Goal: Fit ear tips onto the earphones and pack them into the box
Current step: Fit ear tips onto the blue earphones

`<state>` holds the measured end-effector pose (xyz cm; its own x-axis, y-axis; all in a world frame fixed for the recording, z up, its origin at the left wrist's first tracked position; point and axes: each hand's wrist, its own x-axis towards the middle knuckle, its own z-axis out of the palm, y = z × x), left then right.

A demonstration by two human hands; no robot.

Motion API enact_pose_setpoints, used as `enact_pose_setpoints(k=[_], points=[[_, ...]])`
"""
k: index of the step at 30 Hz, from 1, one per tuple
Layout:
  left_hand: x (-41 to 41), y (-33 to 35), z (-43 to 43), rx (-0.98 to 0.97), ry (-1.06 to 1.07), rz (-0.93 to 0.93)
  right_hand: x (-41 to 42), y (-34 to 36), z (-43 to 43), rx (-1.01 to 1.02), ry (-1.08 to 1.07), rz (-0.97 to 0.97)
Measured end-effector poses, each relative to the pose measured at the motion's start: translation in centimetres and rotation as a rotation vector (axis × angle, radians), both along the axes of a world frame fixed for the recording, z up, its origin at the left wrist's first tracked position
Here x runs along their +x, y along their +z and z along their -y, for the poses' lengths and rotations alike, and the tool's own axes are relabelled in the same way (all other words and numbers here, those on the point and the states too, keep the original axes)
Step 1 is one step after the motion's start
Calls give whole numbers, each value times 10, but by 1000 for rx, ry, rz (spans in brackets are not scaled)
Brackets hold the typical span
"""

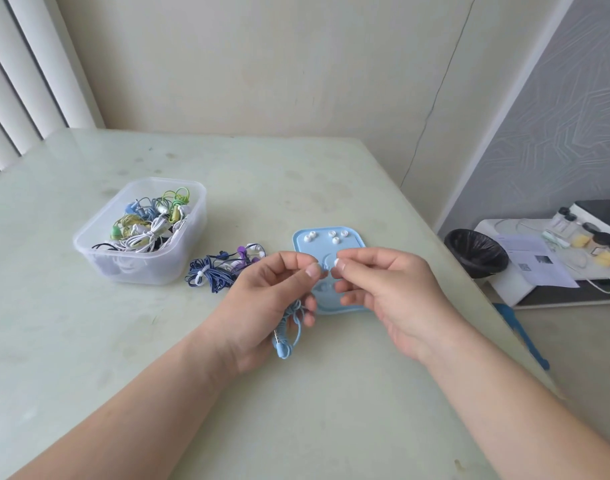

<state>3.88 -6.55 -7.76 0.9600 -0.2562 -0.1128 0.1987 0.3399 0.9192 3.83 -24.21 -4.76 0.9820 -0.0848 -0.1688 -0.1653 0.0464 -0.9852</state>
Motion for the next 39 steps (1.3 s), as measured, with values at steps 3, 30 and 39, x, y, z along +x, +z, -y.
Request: enact_pose_setpoints(k=[3,30,39], points=[[0,-2,1,9,17,14,-11,-9,0,164,-33,-38],[-3,-8,7,107,7,143,-17,-28,1,305,21,42],[-2,-11,6,135,17,150,-17,-30,0,273,32,79]])
